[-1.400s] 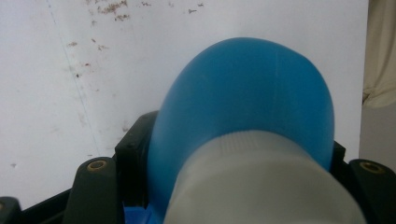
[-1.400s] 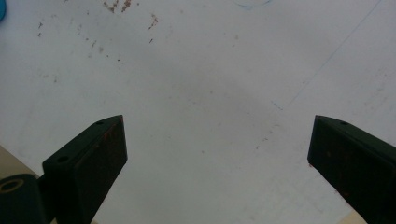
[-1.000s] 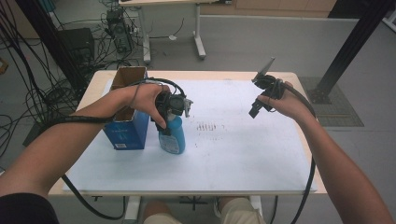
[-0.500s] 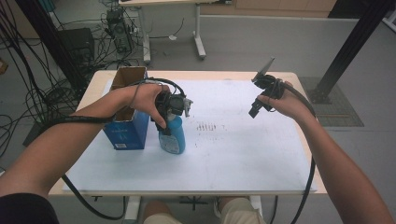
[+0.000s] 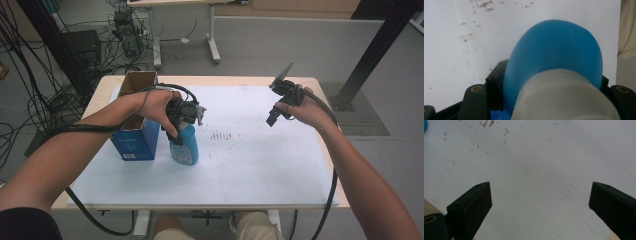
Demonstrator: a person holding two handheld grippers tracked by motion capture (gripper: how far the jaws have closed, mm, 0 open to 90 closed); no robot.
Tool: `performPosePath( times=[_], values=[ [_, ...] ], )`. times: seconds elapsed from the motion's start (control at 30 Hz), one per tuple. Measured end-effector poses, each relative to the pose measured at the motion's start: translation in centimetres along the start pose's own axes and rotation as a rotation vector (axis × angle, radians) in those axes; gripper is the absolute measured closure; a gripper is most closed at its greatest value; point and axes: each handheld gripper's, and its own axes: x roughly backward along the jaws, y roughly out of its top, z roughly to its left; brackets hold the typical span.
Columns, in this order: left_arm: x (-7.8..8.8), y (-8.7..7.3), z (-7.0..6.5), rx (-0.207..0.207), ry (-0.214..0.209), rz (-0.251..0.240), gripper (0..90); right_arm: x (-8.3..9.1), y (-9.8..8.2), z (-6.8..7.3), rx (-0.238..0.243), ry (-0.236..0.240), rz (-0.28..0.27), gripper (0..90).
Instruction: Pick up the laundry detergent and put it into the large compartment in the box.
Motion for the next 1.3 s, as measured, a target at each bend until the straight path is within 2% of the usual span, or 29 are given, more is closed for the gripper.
performPosePath(
  times=[1.3],
  values=[
    [0.03, 0.35, 0.13, 0.015, -0.008, 0.013, 35.6, -0.23, -0.1, 0.03, 0.008, 0.006, -0.006, 4.6]
  ],
)
